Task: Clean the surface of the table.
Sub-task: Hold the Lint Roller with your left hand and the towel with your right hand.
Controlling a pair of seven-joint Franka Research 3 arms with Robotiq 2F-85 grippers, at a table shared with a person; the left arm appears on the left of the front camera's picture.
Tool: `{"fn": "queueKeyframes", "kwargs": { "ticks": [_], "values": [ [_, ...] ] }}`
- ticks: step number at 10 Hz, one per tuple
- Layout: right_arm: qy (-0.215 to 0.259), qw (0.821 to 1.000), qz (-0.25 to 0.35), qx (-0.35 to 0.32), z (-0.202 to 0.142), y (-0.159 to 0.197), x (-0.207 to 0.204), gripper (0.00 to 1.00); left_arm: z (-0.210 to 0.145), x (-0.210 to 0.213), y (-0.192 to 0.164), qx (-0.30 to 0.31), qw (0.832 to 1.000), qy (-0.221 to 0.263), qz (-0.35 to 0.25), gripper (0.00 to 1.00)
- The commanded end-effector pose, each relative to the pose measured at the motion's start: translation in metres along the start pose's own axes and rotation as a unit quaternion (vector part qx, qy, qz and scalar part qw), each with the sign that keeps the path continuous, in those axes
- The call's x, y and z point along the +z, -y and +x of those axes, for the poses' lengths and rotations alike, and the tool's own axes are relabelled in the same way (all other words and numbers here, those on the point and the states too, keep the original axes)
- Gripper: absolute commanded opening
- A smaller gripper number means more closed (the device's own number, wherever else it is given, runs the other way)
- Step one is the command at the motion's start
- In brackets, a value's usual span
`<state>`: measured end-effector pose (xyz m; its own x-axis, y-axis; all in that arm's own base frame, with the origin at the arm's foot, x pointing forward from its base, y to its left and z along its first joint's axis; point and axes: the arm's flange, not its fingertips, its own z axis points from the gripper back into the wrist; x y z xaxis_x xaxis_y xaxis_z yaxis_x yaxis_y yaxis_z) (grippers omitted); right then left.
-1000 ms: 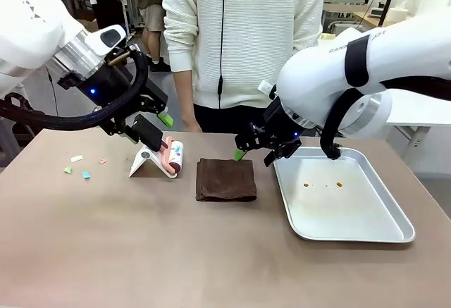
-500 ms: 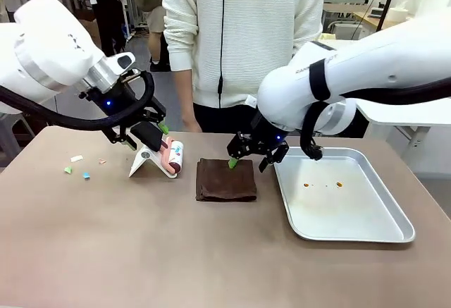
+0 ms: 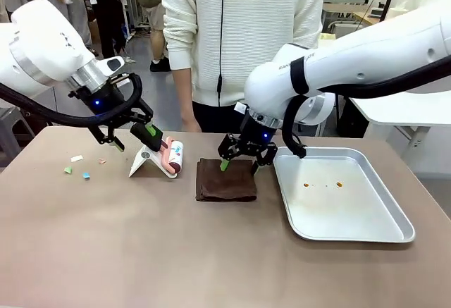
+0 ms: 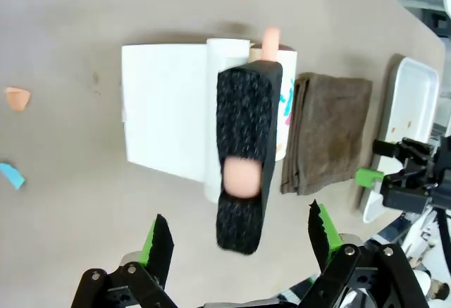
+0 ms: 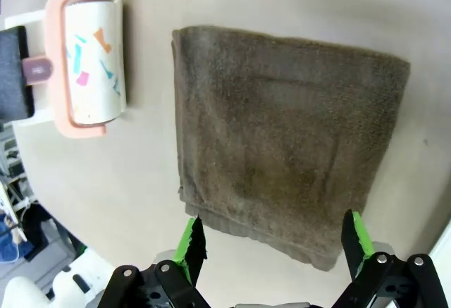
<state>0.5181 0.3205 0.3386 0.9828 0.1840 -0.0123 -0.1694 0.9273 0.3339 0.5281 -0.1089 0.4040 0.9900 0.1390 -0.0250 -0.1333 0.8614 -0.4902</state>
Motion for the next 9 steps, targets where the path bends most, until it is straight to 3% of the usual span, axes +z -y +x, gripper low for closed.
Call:
{"fn": "queueKeyframes", "kwargs": {
  "ticks": [1, 3, 7, 9],
  "values": [
    [-0.012, 1.0, -0.016, -0.009, 0.006, -0.005, 0.002, 1.0, 0.013, -0.013, 0.003, 0.021, 0.998, 0.006, -0.055, 1.0],
    [-0.026, 0.999, -0.02, -0.02, 0.007, -0.001, -0.003, 1.0, 0.022, -0.017, -0.001, 0.021, 0.996, 0.001, -0.092, 1.0],
    [-0.04, 0.999, -0.02, -0.028, 0.01, 0.001, -0.008, 1.0, 0.044, -0.02, -0.027, 0.037, 0.993, -0.004, -0.108, 1.0],
    [-0.05, 0.998, -0.022, -0.027, 0.012, 0.0, -0.012, 1.0, 0.048, -0.02, -0.038, 0.034, 0.988, -0.017, -0.152, 1.0]
  ]
}}
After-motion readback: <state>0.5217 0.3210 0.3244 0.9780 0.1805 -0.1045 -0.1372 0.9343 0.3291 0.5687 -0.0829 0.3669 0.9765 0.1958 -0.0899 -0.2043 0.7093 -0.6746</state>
